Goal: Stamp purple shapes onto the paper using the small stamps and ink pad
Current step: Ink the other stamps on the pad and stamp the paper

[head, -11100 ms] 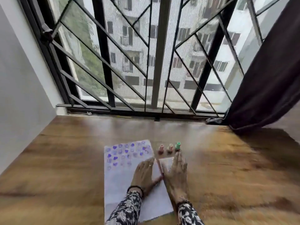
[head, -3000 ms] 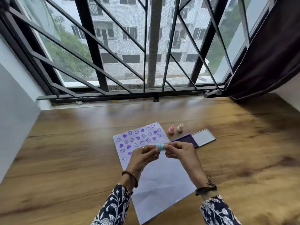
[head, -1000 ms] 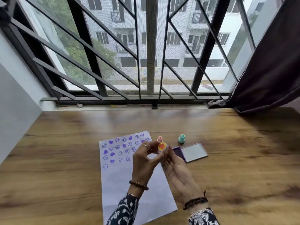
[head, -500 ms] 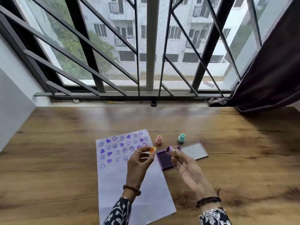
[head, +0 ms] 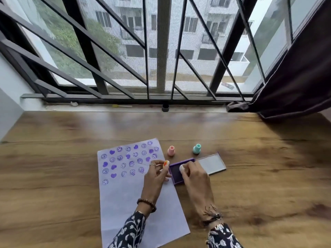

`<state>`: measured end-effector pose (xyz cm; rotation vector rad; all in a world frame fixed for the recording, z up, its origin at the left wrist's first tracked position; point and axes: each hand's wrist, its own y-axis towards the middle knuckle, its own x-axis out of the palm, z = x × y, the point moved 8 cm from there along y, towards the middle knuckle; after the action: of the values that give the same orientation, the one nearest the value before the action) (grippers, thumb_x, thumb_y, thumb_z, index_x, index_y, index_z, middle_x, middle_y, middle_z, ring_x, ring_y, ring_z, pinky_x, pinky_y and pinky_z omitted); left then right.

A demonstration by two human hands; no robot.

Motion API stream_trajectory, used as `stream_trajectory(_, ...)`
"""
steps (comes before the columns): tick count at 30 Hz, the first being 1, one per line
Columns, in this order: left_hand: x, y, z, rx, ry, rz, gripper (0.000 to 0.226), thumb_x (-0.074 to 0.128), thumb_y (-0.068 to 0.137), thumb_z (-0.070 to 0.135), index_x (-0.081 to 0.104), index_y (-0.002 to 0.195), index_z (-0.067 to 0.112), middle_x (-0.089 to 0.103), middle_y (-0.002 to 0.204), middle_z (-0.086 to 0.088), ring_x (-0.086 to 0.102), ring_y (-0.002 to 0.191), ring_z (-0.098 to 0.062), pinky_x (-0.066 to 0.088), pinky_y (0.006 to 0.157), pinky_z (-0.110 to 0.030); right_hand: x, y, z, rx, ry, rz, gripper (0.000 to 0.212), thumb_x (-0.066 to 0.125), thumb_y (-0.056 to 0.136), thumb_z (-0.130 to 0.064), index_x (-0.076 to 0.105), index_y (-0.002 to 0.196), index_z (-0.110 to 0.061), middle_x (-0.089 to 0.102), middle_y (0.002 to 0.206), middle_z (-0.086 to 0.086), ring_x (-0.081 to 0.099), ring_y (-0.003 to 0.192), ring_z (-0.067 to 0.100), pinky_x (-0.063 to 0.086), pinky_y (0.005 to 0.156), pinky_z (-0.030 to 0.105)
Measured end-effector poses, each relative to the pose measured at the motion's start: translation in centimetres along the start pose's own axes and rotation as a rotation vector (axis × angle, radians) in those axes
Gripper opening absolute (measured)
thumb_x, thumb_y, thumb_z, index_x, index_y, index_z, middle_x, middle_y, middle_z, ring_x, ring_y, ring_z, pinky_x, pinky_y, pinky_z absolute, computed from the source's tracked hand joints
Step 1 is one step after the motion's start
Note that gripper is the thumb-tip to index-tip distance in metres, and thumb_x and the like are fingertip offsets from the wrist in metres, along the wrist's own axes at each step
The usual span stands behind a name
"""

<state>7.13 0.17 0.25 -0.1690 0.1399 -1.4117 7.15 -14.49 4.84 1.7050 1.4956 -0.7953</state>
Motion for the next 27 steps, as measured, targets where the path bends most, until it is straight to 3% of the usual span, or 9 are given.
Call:
stream_trajectory(4, 0.0, 0.4, -0.3, 0.009, 0.002, 0.016, 0.008, 0.057, 0.087, 0.029, 0.050, 0.084, 0.025, 0.072, 0.088, -0.007, 0.069, 0.064, -0.011, 0.052, 0.055, -0.014, 0.4, 1.1, -0.4, -0.025, -0.046, -0.044, 0.009, 0.053, 0.091, -0.019, 0.060, 0.093, -0.013, 0.063, 0.095, 0.007, 0.060, 0.084, 0.020, 0.044, 0.070, 0.025)
stream_trajectory(10, 0.3, 0.5, -0.6, 0.002, 0.020, -0.001, 0.007, 0.056, 0.087, 0.030, 0.051, 0.086, 0.025, 0.071, 0.089, -0.007, 0.069, 0.067, -0.010, 0.053, 0.058, -0.014, 0.8, 4.2, 0.6, 0.134, -0.065, -0.299, 0.014, 0.056, 0.081, -0.010, 0.067, 0.089, -0.005, 0.069, 0.097, 0.017, 0.063, 0.092, 0.032, 0.052, 0.079, 0.033)
stream_trajectory(13, -0.4, 0.0, -0.1, 0.041, 0.072, 0.009, 0.007, 0.056, 0.087, 0.031, 0.054, 0.089, 0.025, 0.069, 0.093, -0.004, 0.068, 0.073, -0.011, 0.055, 0.065, -0.021, 1.0, 4.4, 0.4, 0.154, -0.137, -0.371, 0.018, 0.053, 0.082, -0.005, 0.067, 0.093, -0.002, 0.067, 0.103, 0.020, 0.061, 0.098, 0.034, 0.053, 0.085, 0.037)
stream_trajectory(16, -3.2, -0.4, 0.8, 0.117, 0.142, 0.083, 0.006, 0.058, 0.086, 0.026, 0.053, 0.088, 0.028, 0.068, 0.093, 0.002, 0.066, 0.083, -0.008, 0.054, 0.073, -0.020, 0.8, 3.8, -0.6, 0.128, -0.216, -0.332, 0.019, 0.047, 0.086, -0.006, 0.064, 0.095, -0.003, 0.066, 0.105, 0.019, 0.061, 0.099, 0.035, 0.049, 0.080, 0.036)
stream_trajectory(18, -5.6, -0.6, 1.0, 0.154, 0.173, 0.158, 0.008, 0.059, 0.085, 0.024, 0.052, 0.088, 0.027, 0.067, 0.091, 0.005, 0.063, 0.085, -0.002, 0.049, 0.070, -0.009, 0.6, 3.2, -2.2, 0.090, -0.128, -0.244, 0.017, 0.049, 0.086, -0.008, 0.062, 0.095, -0.002, 0.066, 0.101, 0.019, 0.061, 0.093, 0.033, 0.044, 0.073, 0.033)
stream_trajectory(20, -7.7, -0.7, 1.0, 0.168, 0.193, 0.226, 0.008, 0.060, 0.085, 0.023, 0.053, 0.088, 0.024, 0.067, 0.091, 0.003, 0.061, 0.088, -0.002, 0.045, 0.071, -0.011, 1.1, 2.3, -5.0, -0.014, 0.040, -0.174, 0.015, 0.052, 0.087, -0.011, 0.060, 0.097, -0.001, 0.064, 0.100, 0.020, 0.057, 0.091, 0.029, 0.036, 0.072, 0.031)
stream_trajectory(23, -9.3, -0.4, 0.4, 0.142, 0.185, 0.238, 0.009, 0.061, 0.085, 0.024, 0.052, 0.089, 0.024, 0.066, 0.091, 0.004, 0.061, 0.089, -0.010, 0.044, 0.072, -0.012, 3.2, 1.1, -8.0, -0.100, 0.133, -0.192, 0.018, 0.050, 0.092, -0.018, 0.058, 0.102, -0.004, 0.059, 0.108, 0.015, 0.057, 0.100, 0.029, 0.042, 0.081, 0.033)
stream_trajectory(25, -9.6, -0.5, -0.3, 0.115, 0.171, 0.232, 0.010, 0.061, 0.084, 0.026, 0.053, 0.089, 0.025, 0.065, 0.090, 0.005, 0.061, 0.088, -0.012, 0.042, 0.069, -0.004, 4.6, 0.6, -8.5, -0.128, 0.076, -0.207, 0.021, 0.045, 0.095, -0.020, 0.056, 0.106, -0.006, 0.056, 0.112, 0.012, 0.058, 0.098, 0.028, 0.044, 0.079, 0.032)
stream_trajectory(27, -9.7, -0.6, -0.7, 0.101, 0.157, 0.231, 0.010, 0.062, 0.083, 0.027, 0.053, 0.089, 0.026, 0.065, 0.092, 0.005, 0.060, 0.090, -0.013, 0.043, 0.071, -0.008, 5.4, 0.3, -8.3, -0.151, 0.025, -0.199, 0.022, 0.042, 0.097, -0.020, 0.054, 0.108, -0.006, 0.055, 0.113, 0.011, 0.057, 0.100, 0.027, 0.045, 0.079, 0.031)
